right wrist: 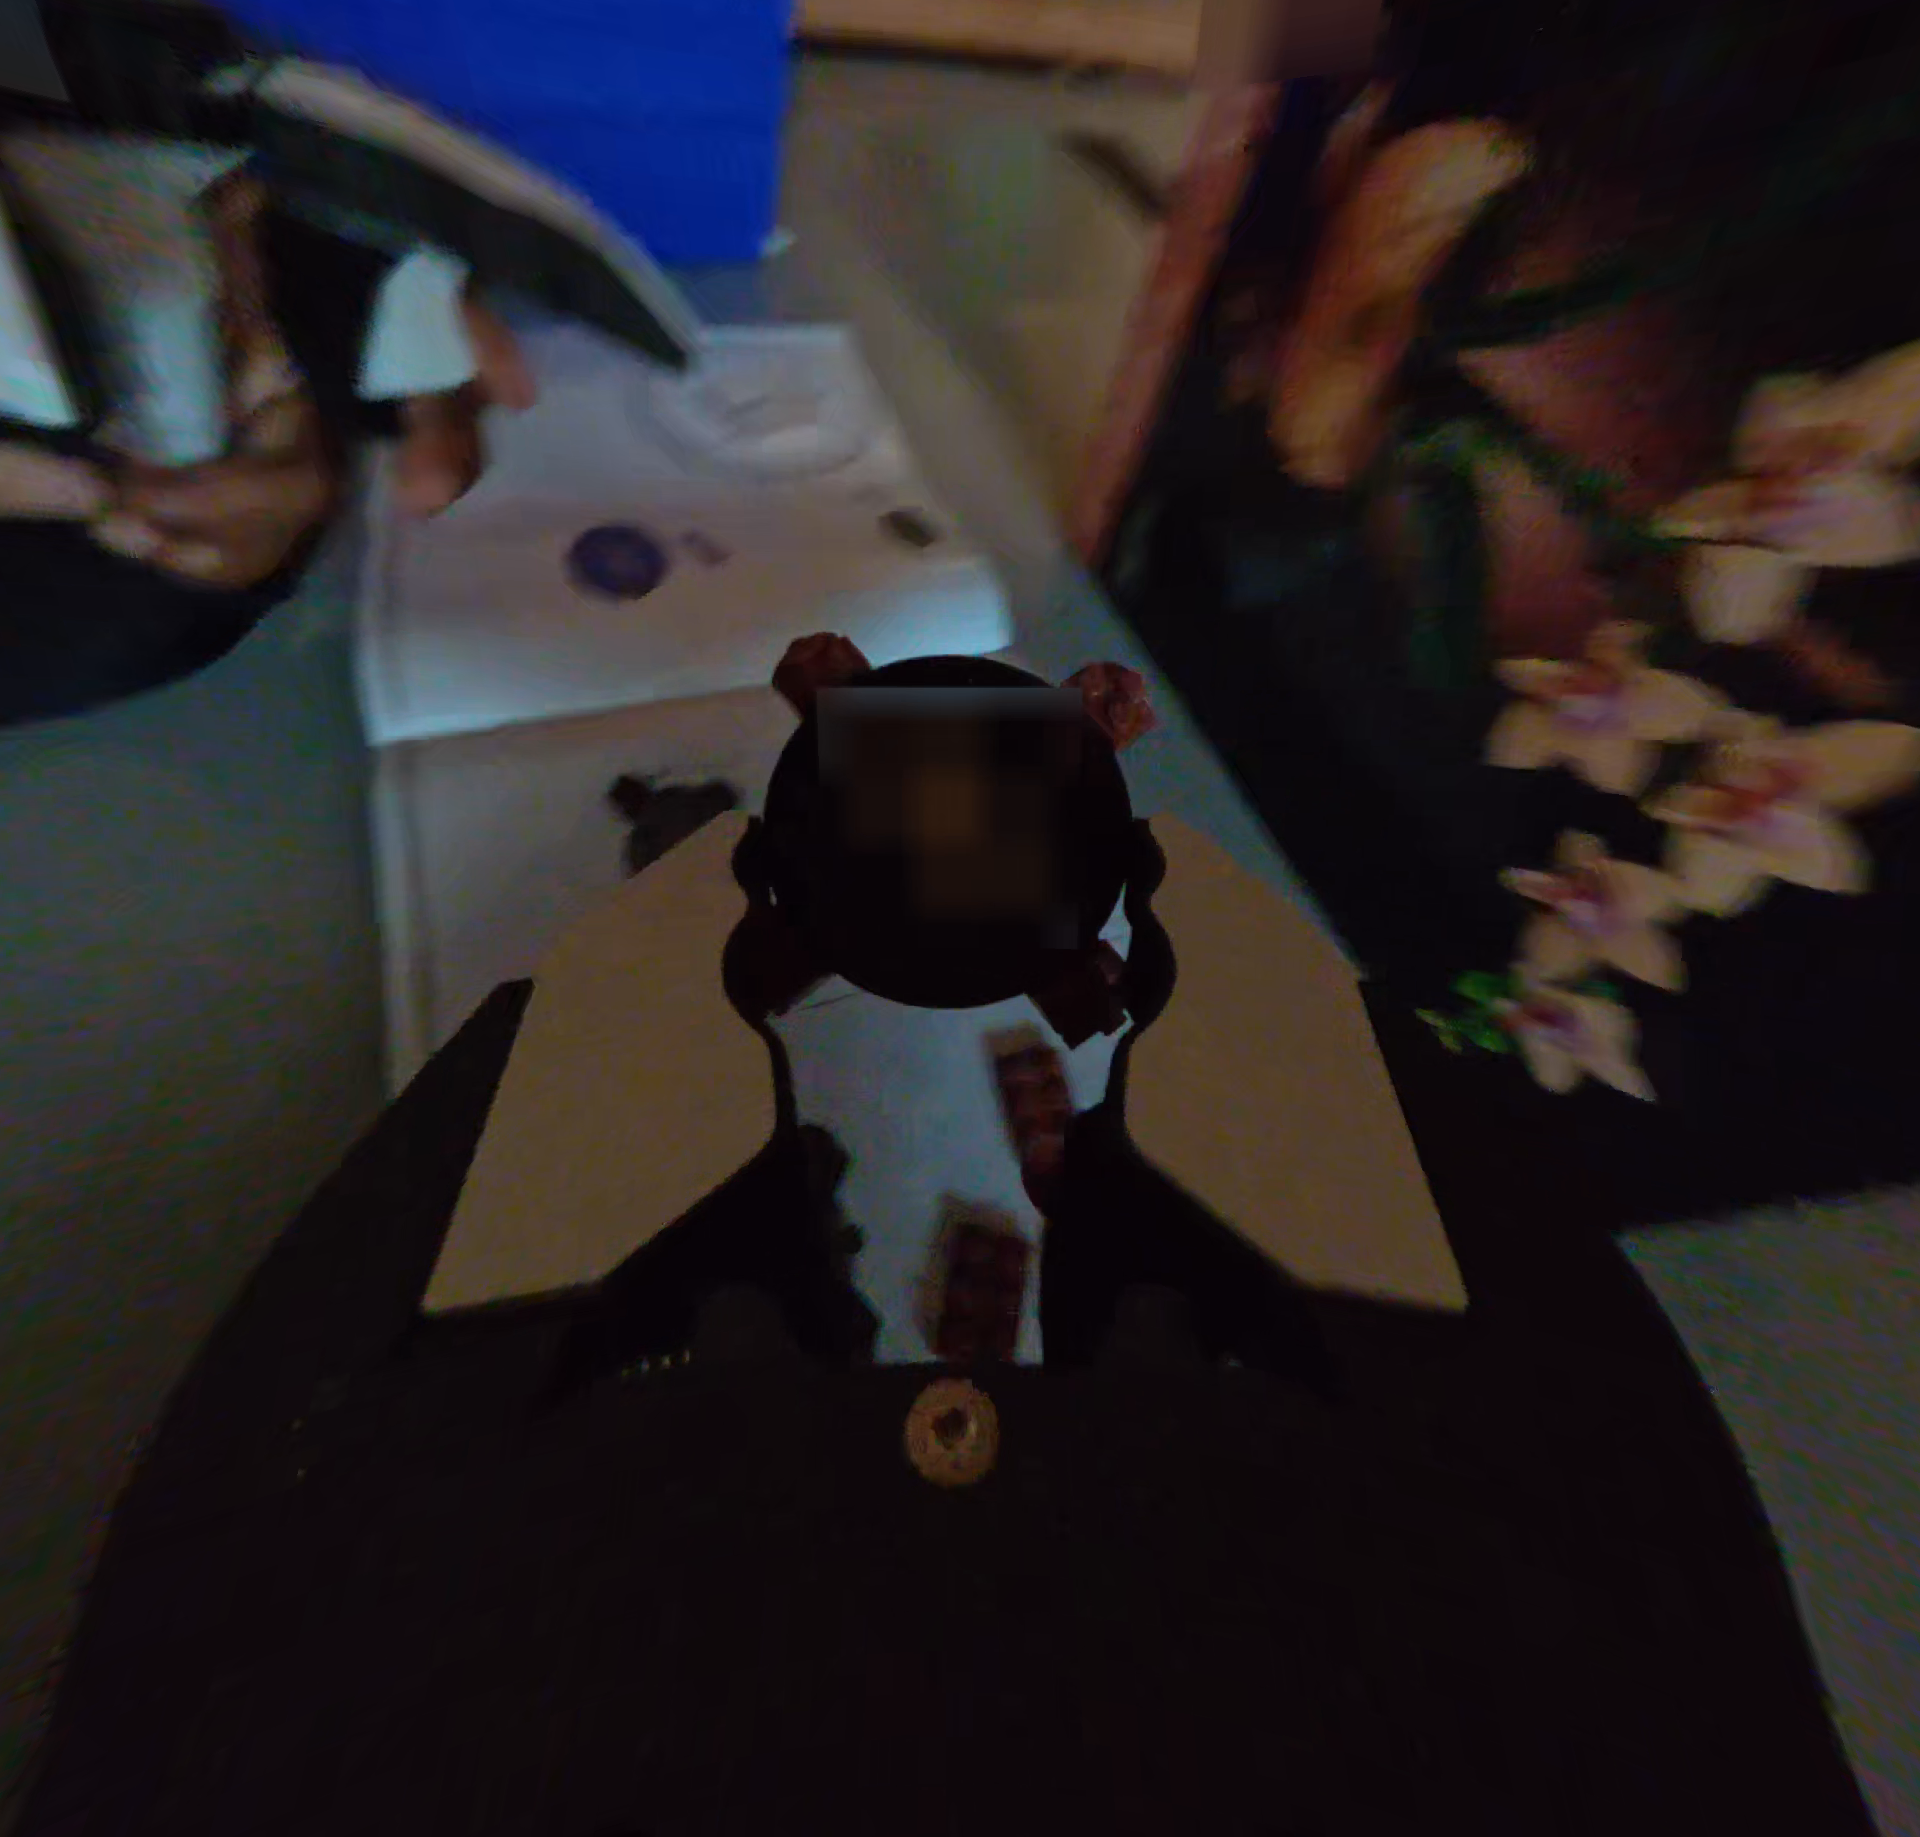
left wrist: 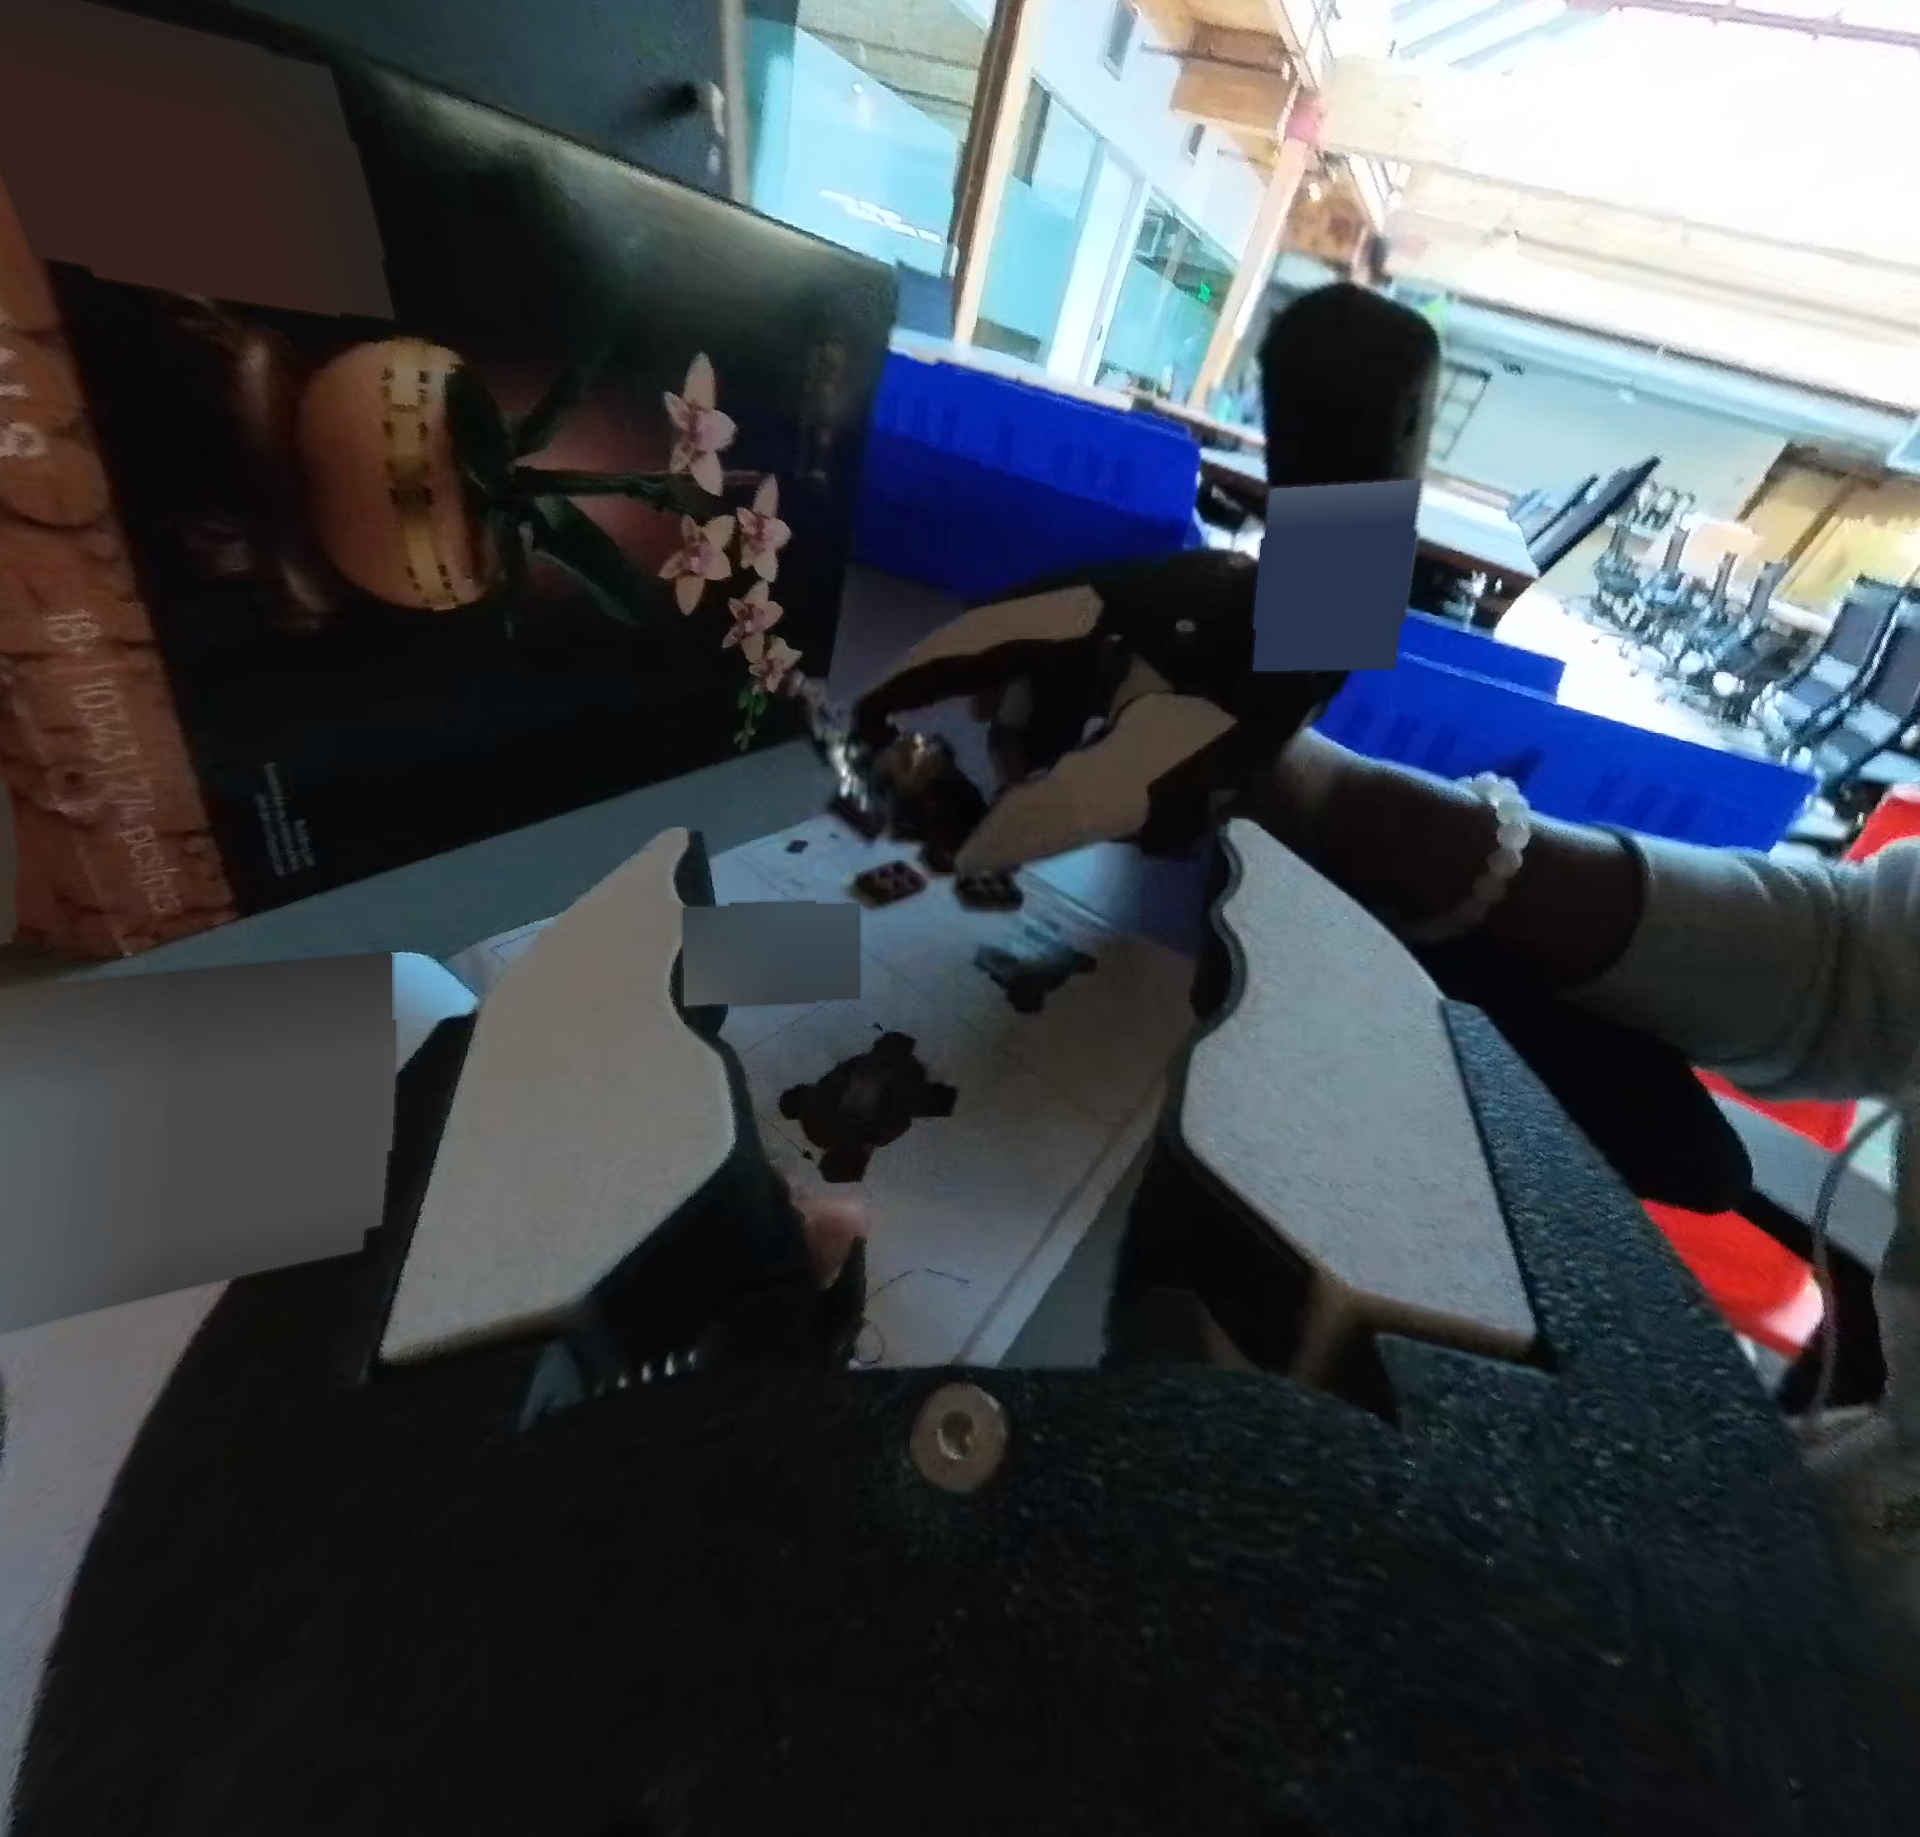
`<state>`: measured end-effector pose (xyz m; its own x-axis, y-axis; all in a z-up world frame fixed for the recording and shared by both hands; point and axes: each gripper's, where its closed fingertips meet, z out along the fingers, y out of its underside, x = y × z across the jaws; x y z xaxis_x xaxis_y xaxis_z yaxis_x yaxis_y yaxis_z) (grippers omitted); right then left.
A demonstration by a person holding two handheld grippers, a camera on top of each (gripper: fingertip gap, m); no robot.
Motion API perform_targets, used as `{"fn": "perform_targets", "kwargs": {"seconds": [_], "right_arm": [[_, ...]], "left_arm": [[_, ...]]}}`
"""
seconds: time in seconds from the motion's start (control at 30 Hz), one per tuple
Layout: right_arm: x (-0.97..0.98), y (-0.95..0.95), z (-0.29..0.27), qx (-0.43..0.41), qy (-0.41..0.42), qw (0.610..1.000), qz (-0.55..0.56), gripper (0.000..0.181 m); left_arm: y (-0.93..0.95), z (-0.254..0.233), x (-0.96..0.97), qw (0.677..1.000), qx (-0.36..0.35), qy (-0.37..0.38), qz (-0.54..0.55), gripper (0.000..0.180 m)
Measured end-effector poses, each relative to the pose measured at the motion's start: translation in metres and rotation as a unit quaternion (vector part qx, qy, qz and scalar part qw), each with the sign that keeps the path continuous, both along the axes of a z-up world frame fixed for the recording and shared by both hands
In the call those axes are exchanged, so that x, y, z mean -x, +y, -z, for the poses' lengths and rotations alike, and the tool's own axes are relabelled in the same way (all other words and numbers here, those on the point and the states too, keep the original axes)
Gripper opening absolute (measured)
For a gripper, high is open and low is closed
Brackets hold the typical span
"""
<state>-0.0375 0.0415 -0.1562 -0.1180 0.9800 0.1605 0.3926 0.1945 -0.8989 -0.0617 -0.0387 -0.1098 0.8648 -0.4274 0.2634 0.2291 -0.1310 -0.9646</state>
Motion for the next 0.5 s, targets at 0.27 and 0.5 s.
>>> {"fn": "perform_targets", "kwargs": {"seconds": [0.27, 0.5], "right_arm": [[-0.017, 0.058, -0.015, 0.012, 0.053, 0.986, 0.155, 0.065], [-0.016, 0.056, -0.011, 0.02, 0.049, 0.987, 0.154, 0.065]], "left_arm": [[-0.008, -0.025, 0.041, 0.984, -0.065, -0.159, -0.056, 0.076], [-0.006, -0.016, 0.036, 0.989, -0.041, -0.135, -0.053, 0.077]]}}
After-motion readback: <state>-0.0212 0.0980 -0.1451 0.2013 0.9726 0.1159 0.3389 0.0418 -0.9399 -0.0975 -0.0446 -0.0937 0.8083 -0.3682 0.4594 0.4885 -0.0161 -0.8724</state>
